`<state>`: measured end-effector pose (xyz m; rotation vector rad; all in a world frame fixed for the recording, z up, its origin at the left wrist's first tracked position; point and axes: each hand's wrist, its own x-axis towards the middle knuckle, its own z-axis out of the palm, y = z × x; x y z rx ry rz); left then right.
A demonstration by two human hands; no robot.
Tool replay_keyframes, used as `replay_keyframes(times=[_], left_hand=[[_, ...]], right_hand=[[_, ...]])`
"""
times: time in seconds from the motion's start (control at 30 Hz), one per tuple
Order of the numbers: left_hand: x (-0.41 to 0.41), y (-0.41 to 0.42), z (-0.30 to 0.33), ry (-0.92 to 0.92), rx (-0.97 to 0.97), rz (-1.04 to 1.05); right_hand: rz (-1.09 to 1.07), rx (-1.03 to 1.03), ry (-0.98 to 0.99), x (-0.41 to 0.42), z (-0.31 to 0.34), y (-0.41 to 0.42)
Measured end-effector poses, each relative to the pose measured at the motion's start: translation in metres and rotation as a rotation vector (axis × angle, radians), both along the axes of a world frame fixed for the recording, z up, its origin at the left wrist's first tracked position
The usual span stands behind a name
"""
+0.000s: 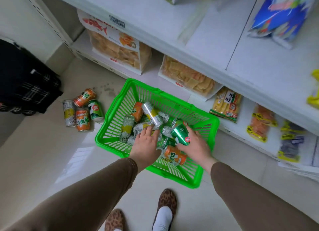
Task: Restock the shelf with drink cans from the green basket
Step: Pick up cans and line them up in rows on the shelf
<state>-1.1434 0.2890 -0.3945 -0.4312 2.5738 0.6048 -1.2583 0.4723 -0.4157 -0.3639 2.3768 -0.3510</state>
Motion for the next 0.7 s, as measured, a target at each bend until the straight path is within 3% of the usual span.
replay_keyframes(times=[0.4,0.7], left_hand=[[-0.010,-0.046,0.372,0.345,-0.029,0.003],[-0.042,-0.074,0.548,0.595,-0.071,-0.062]], right_hand=[[-0.038,-0.282,0.305,-0.008,0.411,-0.048],[0.054,-0.460,0.491,-0.031,0.609,-0.075]])
